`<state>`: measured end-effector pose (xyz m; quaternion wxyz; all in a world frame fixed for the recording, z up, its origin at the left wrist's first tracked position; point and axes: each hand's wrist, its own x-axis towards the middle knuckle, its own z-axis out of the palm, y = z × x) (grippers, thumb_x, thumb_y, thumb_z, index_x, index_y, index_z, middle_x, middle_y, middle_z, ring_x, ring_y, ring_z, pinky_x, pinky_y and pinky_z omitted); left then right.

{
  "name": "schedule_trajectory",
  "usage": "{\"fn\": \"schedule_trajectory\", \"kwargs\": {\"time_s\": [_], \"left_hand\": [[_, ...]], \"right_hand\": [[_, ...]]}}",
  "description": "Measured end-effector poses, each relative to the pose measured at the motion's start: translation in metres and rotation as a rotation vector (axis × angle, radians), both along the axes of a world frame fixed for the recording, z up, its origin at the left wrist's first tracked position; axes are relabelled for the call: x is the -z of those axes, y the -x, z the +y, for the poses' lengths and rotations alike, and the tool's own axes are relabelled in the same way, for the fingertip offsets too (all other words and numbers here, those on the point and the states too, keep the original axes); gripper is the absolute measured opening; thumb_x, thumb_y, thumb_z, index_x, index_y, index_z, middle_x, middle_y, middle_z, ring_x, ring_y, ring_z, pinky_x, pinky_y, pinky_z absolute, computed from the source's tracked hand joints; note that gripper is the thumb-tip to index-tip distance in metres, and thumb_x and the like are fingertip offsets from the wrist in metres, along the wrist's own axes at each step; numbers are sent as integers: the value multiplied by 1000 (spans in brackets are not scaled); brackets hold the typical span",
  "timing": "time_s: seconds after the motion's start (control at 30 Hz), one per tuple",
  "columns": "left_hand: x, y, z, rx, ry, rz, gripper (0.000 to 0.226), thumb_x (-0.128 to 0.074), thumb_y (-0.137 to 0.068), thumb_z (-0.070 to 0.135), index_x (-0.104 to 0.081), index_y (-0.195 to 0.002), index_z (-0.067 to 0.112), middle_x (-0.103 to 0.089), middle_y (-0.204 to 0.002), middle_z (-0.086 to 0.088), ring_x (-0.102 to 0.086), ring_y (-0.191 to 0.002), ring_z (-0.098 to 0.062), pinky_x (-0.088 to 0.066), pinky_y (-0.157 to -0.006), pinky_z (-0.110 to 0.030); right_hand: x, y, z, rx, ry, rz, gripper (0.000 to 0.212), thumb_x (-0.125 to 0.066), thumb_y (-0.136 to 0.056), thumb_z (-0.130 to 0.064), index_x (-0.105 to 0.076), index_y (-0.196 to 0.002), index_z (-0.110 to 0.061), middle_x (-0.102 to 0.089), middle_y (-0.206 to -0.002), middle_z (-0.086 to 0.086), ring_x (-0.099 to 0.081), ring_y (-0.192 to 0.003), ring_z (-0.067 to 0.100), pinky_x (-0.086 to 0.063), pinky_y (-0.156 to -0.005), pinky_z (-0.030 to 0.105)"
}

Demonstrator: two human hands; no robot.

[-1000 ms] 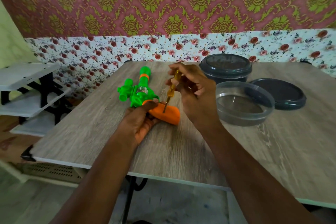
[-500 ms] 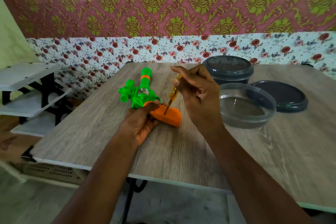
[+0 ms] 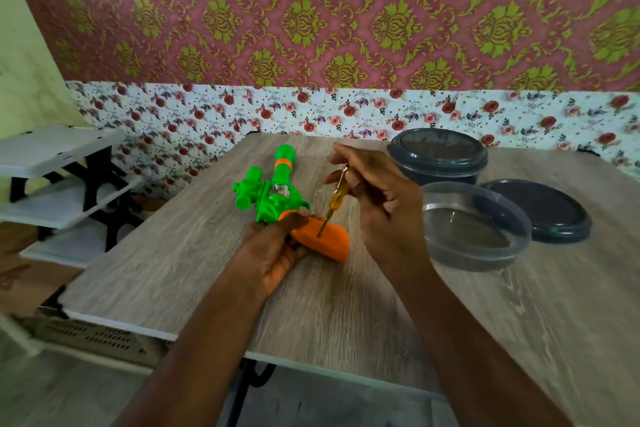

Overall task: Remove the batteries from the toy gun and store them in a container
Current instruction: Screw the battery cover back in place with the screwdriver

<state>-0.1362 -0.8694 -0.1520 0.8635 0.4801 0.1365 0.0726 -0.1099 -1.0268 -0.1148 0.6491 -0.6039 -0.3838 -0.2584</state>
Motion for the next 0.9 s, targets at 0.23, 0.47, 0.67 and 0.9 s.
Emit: {"fn": "schedule_trajectory", "kwargs": {"time_s": [0.23, 0.47, 0.67, 0.9], "left_hand": [[1, 0, 0, 2, 13, -11, 17, -63, -96, -5, -67, -110, 5, -80, -81, -13, -78, -70, -20, -62, -77, -48], [1, 0, 0, -5, 11, -1, 15, -62, -97, -5, -68, -107, 4, -80, -82, -14, -79, -72, -21, -61, -81, -50], [2, 0, 1, -13, 3, -1, 23, -66, -95, -3, -67, -117, 4, -80, -88, -16, -77, -81, -25, -60, -88, -52], [0, 0, 0, -3, 9, -12, 14, -63, -97, -5, -67, -104, 5, -79, -75, -11, -78, -66, -18, -63, -73, -44]], "right_hand": [[0, 1, -3, 116, 17, -40, 24, -64, -98, -2, -73, -119, -1, -60, -97, 14, -63, -88, 28, -55, -72, 44], [-2, -3, -6, 85, -24, -14, 33, -68, -93, 5, -69, -126, 1, -65, -98, 19, -64, -91, 32, -56, -77, 44], [-4, 1, -5, 35, -13, -22, 22, -58, -99, 8, -71, -116, 6, -68, -109, 18, -69, -102, 29, -59, -87, 44], [-3, 0, -5, 130, -6, -29, 27, -70, -94, -2, -73, -121, 1, -55, -91, 19, -59, -83, 27, -53, -70, 40]]}}
